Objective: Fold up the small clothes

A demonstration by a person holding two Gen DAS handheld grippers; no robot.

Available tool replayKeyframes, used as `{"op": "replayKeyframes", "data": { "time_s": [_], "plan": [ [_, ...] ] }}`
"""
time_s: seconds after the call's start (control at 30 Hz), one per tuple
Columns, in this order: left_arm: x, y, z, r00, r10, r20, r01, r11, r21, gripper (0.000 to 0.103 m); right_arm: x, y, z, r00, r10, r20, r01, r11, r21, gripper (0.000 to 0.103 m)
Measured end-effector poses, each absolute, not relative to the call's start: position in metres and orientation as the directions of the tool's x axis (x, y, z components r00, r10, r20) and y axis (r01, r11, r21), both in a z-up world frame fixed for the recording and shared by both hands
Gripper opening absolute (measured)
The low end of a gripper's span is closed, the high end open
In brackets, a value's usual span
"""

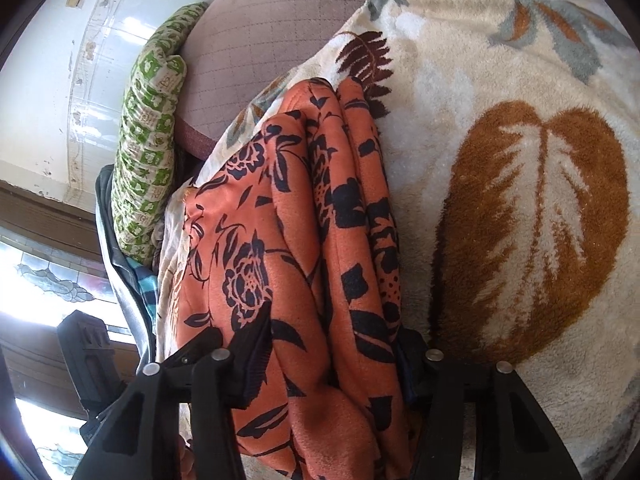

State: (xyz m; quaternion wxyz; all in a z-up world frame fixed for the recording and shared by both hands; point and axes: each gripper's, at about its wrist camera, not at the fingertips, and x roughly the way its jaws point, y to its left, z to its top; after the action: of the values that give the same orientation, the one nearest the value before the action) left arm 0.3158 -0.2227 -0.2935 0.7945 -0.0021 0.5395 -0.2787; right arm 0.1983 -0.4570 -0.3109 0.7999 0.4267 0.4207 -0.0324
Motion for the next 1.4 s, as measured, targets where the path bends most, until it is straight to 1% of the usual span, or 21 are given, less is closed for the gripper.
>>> {"op": "replayKeyframes", "data": {
  "time_s": [0.1, 0.2, 0.27, 0.5, 0.63, 0.87, 1.0, 1.27, 1.33, 1.4],
  "plan": [
    [0.316, -0.220, -0.288, 0.272, -0.450, -0.851, 0.447, 0.842, -0.302, 0.047, 0.200, -0.447, -0.300, 0.647, 0.262, -0.716, 0.391, 0.691, 0.607, 0.045],
    [0.312, -0.217, -0.280, 0.289, -0.450, -0.845, 0.459, 0.840, -0.291, 0.042, 0.202, -0.436, -0.290, 0.663, 0.243, -0.708, 0.361, 0.724, 0.587, 0.044],
    [0.308, -0.216, -0.274, 0.303, -0.446, -0.842, 0.467, 0.840, -0.277, 0.041, 0.202, -0.428, -0.281, 0.678, 0.227, -0.699, 0.338, 0.748, 0.571, 0.043],
    [0.305, -0.184, -0.252, 0.365, -0.417, -0.833, 0.438, 0.866, -0.242, 0.041, 0.203, -0.390, -0.262, 0.703, 0.257, -0.663, 0.230, 0.800, 0.555, 0.043],
    [0.300, -0.152, -0.244, 0.400, -0.396, -0.827, 0.417, 0.882, -0.220, 0.040, 0.203, -0.364, -0.255, 0.703, 0.312, -0.639, 0.170, 0.799, 0.577, 0.043],
    [0.289, -0.101, -0.261, 0.411, -0.350, -0.842, 0.377, 0.906, -0.192, 0.041, 0.199, -0.315, -0.269, 0.636, 0.397, -0.662, 0.124, 0.794, 0.595, 0.043],
    [0.286, -0.086, -0.278, 0.393, -0.349, -0.851, 0.356, 0.911, -0.209, 0.041, 0.194, -0.302, -0.282, 0.610, 0.399, -0.684, 0.140, 0.796, 0.589, 0.043],
    [0.281, -0.086, -0.279, 0.413, -0.363, -0.835, 0.366, 0.906, -0.212, 0.041, 0.193, -0.323, -0.303, 0.599, 0.448, -0.664, 0.196, 0.722, 0.664, 0.042],
    [0.282, -0.085, -0.281, 0.411, -0.364, -0.835, 0.357, 0.908, -0.220, 0.042, 0.193, -0.326, -0.308, 0.579, 0.449, -0.680, 0.216, 0.720, 0.660, 0.042],
    [0.282, -0.086, -0.285, 0.412, -0.354, -0.839, 0.357, 0.911, -0.209, 0.046, 0.193, -0.332, -0.318, 0.569, 0.460, -0.682, 0.246, 0.696, 0.675, 0.045]
  ]
}}
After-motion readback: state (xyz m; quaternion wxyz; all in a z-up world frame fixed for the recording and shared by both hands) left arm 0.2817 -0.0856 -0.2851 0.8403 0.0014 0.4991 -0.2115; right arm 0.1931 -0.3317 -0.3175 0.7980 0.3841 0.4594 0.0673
